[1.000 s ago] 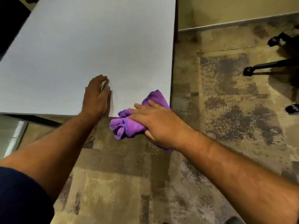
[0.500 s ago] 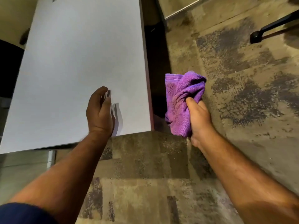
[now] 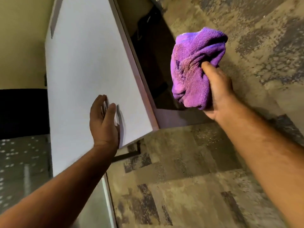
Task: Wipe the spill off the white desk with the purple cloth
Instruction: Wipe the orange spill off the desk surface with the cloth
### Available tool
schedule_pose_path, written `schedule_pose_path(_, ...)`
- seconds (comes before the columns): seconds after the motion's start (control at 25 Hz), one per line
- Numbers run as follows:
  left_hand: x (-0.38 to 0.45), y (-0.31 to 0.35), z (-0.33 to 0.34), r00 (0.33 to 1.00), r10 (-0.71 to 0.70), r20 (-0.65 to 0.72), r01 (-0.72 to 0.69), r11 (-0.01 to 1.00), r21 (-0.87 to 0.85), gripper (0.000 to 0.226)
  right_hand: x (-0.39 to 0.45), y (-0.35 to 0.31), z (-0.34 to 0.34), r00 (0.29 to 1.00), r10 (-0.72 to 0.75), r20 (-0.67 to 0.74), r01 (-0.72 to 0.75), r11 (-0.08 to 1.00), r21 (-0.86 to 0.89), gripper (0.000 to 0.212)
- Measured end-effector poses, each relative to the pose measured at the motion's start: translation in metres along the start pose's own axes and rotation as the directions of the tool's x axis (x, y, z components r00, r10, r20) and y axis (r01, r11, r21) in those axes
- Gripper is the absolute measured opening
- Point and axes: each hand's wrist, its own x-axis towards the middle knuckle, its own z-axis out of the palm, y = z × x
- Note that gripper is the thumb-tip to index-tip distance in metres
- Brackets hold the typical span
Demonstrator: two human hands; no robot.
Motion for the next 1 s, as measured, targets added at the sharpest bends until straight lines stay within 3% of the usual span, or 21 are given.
schedule_pose_path(0.2,-0.001,0.006,0.003,1.0,-0.022,0.002,0.022,0.998,0.059,0.049,0.01,0.001,-0.023,0.98,-0.194,0.04,0.197,0.975,-0.105,0.017)
schedule_pose_path(0.36,-0.004,0.008,0.005,0.999,-0.032,-0.015,0.032,0.999,0.042,0.045,0.02,0.024,0.019,0.931,-0.268,0.249,0.333,0.902,-0.275,0.02)
schedule_pose_path(0.48,-0.001,0.006,0.006,0.997,-0.065,-0.039,0.064,0.998,-0.016,0.042,0.018,0.048,0.07,0.87,-0.185,0.458,0.406,0.795,-0.45,0.031)
schedule_pose_path(0.6,-0.003,0.007,0.007,0.996,-0.081,-0.041,0.08,0.997,-0.012,0.045,0.013,0.057,0.072,0.822,-0.219,0.526,0.532,0.626,-0.57,0.05)
schedule_pose_path(0.72,-0.006,0.009,0.009,0.996,-0.087,-0.036,0.086,0.996,-0.031,0.048,-0.017,0.061,0.04,0.769,-0.252,0.587,0.61,0.564,-0.557,0.068)
schedule_pose_path(1.0,-0.009,0.015,0.006,0.994,-0.11,-0.021,0.109,0.992,-0.07,0.049,-0.096,0.089,-0.015,0.662,-0.416,0.624,0.746,0.447,-0.494,0.088)
